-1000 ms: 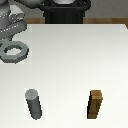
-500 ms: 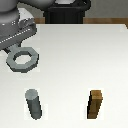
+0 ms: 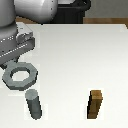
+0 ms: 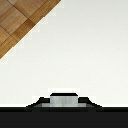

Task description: Put the loop with the handle onto the peg.

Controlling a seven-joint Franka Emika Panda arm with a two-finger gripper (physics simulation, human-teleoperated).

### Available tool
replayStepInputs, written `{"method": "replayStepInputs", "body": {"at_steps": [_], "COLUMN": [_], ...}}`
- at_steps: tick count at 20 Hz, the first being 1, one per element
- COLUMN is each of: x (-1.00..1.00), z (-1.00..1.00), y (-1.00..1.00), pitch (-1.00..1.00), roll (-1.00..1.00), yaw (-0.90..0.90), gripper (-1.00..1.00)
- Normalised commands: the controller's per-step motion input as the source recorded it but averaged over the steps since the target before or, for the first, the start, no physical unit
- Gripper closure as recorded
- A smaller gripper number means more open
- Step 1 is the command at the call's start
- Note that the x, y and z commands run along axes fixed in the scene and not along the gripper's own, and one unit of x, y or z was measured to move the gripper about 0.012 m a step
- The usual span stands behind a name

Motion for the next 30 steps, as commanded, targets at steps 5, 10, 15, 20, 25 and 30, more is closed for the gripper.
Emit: {"method": "replayStepInputs", "body": {"at_steps": [5,10,15,20,25,30], "x": [0.8,0.0,0.0,0.0,0.0,0.0], "z": [0.0,0.4,0.4,0.0,-0.4,-0.6], "y": [0.2,0.4,0.2,0.8,0.2,0.2], "pitch": [0.0,0.0,0.0,0.0,0.0,0.0], "roll": [0.0,0.0,0.0,0.0,0.0,0.0], "yaw": [0.0,0.0,0.0,0.0,0.0,0.0], "gripper": [1.0,1.0,1.0,1.0,1.0,1.0]}}
